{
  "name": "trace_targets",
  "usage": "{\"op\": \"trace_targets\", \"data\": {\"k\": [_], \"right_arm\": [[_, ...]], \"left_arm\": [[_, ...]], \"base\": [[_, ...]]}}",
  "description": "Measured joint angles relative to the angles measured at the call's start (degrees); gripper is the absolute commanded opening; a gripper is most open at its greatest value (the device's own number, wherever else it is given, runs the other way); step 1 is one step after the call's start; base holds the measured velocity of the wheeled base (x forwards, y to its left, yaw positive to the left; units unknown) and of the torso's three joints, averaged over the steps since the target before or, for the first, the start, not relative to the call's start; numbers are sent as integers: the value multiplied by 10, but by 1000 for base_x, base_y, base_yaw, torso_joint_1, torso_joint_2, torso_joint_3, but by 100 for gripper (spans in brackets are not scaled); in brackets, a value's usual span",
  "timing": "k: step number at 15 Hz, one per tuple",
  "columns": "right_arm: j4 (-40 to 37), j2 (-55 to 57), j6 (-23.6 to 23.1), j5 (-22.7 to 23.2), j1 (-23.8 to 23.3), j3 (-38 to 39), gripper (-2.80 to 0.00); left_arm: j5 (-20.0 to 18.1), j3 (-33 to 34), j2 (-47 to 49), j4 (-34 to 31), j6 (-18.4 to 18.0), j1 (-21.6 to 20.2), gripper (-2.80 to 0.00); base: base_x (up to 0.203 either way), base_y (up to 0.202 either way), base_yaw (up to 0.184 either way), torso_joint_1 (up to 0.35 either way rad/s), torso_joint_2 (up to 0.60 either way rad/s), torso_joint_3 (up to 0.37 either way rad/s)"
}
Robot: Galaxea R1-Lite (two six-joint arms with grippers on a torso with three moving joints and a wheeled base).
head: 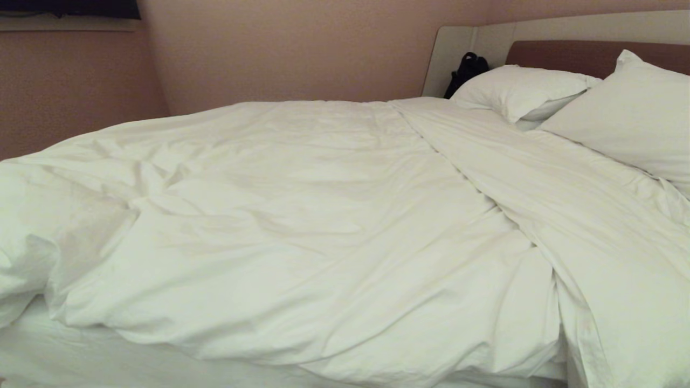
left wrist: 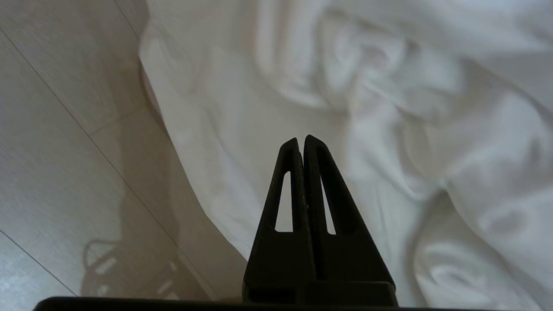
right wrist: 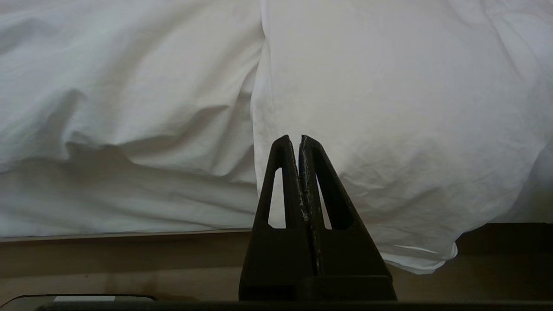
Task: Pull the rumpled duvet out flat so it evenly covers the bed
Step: Flatten the corners of the folded blanket
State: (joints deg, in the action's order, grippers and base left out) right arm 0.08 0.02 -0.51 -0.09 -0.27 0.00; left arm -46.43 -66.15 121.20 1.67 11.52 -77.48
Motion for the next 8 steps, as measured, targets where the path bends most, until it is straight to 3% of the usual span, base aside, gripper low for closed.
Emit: {"op": "trace_targets", "data": {"k": [6,7,8], "right_arm": [[0,0,0,0,0,0,-280],[0,0,0,0,0,0,-280],[0,0,0,0,0,0,-280]], "left_arm": [[7,-31,43,9,-15,4,-280],[9,-31,45,10,-19,10,0],[14,-32,46,12,-19,17,0]], "base": [[0,0,0,0,0,0],[0,0,0,0,0,0],[0,0,0,0,0,0]]}}
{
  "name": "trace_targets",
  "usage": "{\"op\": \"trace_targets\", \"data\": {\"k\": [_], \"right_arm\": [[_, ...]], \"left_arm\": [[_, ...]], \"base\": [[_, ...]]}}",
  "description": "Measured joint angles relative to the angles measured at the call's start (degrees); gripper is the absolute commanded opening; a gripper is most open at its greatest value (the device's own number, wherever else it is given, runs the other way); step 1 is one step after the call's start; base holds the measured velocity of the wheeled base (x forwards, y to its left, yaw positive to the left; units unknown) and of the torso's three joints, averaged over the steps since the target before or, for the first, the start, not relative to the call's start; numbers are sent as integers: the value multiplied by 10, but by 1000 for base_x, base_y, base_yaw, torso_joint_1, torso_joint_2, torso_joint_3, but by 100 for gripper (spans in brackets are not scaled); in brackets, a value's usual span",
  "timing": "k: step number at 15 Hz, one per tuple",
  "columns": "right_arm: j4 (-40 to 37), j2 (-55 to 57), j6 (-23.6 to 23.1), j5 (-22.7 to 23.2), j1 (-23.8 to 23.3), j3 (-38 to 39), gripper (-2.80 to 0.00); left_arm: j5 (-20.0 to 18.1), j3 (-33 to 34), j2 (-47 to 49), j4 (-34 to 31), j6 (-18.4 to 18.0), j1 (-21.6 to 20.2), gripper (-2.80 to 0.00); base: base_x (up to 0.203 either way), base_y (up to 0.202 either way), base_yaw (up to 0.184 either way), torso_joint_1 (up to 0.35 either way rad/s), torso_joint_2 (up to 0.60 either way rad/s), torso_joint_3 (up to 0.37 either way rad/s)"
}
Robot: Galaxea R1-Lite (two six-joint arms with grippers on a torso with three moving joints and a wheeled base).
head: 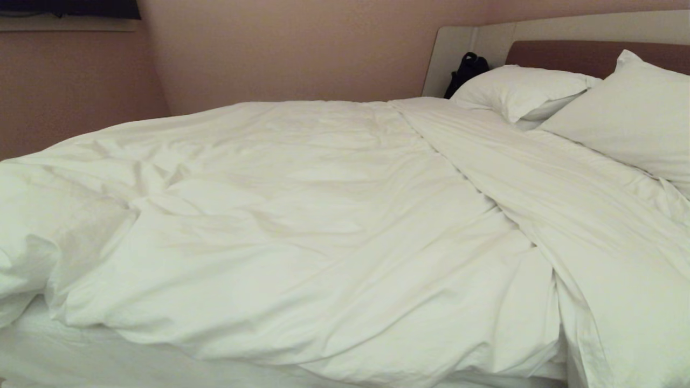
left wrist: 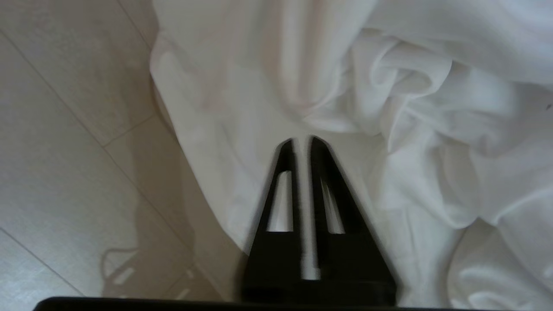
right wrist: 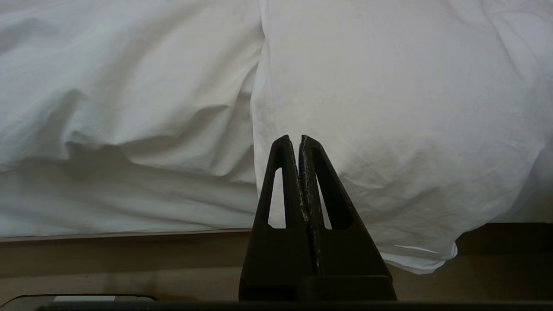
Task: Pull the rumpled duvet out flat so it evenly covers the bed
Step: Flatten the corners of the folded blanket
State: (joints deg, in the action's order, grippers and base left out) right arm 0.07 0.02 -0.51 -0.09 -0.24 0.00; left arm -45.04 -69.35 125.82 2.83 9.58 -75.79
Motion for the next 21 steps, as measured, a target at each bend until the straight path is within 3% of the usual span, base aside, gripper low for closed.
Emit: {"op": "trace_targets", "data": {"k": [4,7,14,17,21], "right_arm": [[0,0,0,0,0,0,-280],[0,0,0,0,0,0,-280],[0,0,0,0,0,0,-280],[0,0,0,0,0,0,-280],[0,0,0,0,0,0,-280]], "left_arm": [[-2,-1,-2,8,-6,23,0],[-2,10,0,19,-56,38,0],[-2,4,12,20,-55,45,0],[-6,-32,26,20,-34,51,0],[-8,-137,67,20,47,68,0]], "base": [[0,0,0,0,0,0],[0,0,0,0,0,0],[0,0,0,0,0,0],[0,0,0,0,0,0],[0,0,0,0,0,0]]}}
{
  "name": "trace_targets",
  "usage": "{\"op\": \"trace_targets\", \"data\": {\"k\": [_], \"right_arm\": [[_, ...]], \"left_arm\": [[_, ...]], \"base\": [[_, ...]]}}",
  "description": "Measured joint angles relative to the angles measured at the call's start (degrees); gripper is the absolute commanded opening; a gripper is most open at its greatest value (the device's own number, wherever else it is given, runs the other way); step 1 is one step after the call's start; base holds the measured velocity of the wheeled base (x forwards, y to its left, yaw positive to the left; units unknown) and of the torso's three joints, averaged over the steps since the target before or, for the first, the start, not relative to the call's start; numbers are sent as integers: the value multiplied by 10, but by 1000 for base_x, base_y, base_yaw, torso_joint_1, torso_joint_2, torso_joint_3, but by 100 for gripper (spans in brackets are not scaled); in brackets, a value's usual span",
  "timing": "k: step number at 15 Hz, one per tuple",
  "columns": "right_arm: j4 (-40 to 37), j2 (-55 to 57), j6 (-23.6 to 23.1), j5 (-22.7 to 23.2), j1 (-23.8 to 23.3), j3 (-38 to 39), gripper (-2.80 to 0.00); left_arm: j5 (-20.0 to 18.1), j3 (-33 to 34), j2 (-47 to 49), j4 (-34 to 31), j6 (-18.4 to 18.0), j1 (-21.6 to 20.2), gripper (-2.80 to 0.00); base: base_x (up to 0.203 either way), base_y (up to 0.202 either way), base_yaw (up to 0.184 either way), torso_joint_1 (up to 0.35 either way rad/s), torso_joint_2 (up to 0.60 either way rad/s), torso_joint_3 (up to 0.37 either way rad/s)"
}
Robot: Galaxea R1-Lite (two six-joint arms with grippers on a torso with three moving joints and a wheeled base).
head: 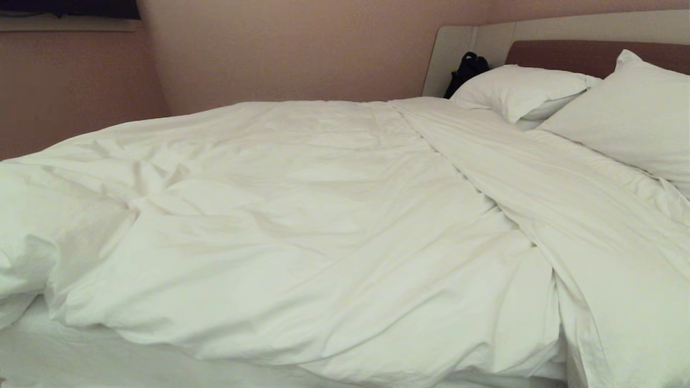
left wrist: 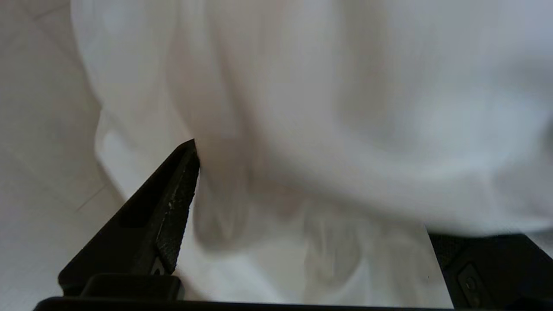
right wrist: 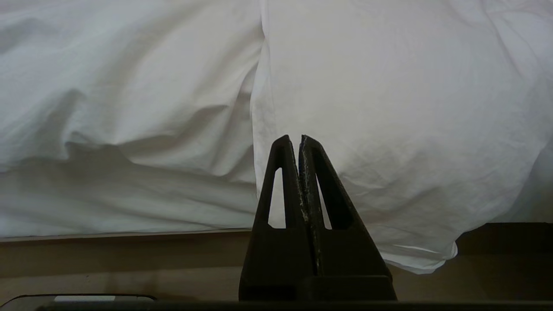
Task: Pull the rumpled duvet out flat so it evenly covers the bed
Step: Flatten the corners of the folded blanket
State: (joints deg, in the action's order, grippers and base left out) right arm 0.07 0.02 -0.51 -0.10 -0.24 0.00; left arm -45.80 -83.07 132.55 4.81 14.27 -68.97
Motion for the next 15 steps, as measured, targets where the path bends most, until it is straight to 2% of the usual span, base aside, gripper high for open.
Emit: {"op": "trace_targets", "data": {"k": [2,4,7,11,15], "right_arm": [[0,0,0,0,0,0,-280],[0,0,0,0,0,0,-280],[0,0,0,0,0,0,-280],[0,0,0,0,0,0,-280],[0,0,0,0,0,0,-280]], "left_arm": [[1,-28,19,-5,15,11,0],[4,-22,23,-8,15,14,0],[8,23,8,-5,8,9,0],[5,104,-45,-7,-12,-18,0],[2,182,-99,-9,-10,-27,0]], "base": [[0,0,0,0,0,0],[0,0,0,0,0,0],[0,0,0,0,0,0],[0,0,0,0,0,0],[0,0,0,0,0,0]]}}
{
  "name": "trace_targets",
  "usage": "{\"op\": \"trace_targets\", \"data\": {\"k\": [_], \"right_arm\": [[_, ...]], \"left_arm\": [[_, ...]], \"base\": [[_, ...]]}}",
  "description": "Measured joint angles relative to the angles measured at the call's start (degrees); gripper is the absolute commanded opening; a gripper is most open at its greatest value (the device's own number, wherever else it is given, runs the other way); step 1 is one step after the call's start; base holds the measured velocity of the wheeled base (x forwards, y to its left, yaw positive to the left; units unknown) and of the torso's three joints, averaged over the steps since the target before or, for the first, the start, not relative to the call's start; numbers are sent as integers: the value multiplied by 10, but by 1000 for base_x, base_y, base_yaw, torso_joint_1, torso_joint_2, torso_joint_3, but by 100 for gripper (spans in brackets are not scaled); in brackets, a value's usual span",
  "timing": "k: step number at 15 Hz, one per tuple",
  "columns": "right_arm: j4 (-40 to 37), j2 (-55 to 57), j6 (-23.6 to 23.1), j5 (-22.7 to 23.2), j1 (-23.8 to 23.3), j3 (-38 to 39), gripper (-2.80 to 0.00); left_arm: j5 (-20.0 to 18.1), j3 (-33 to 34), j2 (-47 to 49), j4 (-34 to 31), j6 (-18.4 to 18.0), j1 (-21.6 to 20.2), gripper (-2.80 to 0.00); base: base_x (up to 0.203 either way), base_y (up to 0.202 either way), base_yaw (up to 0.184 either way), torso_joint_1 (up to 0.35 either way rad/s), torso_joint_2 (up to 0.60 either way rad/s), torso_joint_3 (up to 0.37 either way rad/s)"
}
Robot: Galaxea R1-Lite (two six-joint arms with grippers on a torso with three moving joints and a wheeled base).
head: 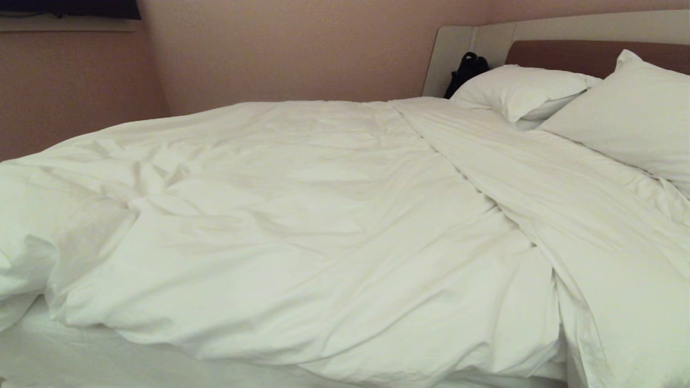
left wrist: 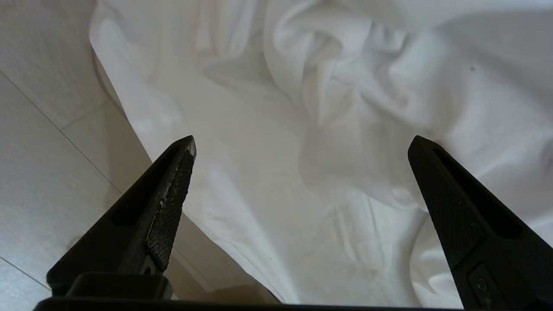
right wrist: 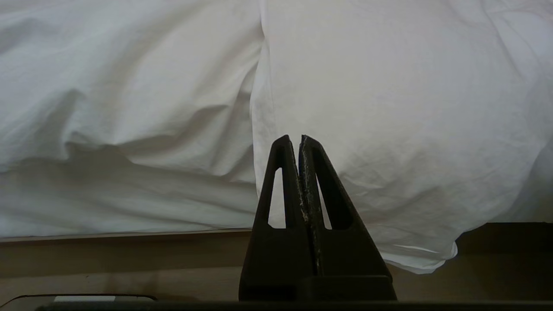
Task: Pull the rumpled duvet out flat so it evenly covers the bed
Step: Flatten the corners of the folded blanket
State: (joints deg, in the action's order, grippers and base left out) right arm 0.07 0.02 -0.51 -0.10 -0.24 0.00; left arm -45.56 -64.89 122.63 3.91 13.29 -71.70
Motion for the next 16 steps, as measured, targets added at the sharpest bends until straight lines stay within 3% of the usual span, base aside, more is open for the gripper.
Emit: {"op": "trace_targets", "data": {"k": [11,16], "right_arm": [[0,0,0,0,0,0,-280],[0,0,0,0,0,0,-280]], "left_arm": [[80,-66,55,9,6,9,0],[110,-141,100,6,75,54,0]], "base": [[0,0,0,0,0,0],[0,0,0,0,0,0]]}}
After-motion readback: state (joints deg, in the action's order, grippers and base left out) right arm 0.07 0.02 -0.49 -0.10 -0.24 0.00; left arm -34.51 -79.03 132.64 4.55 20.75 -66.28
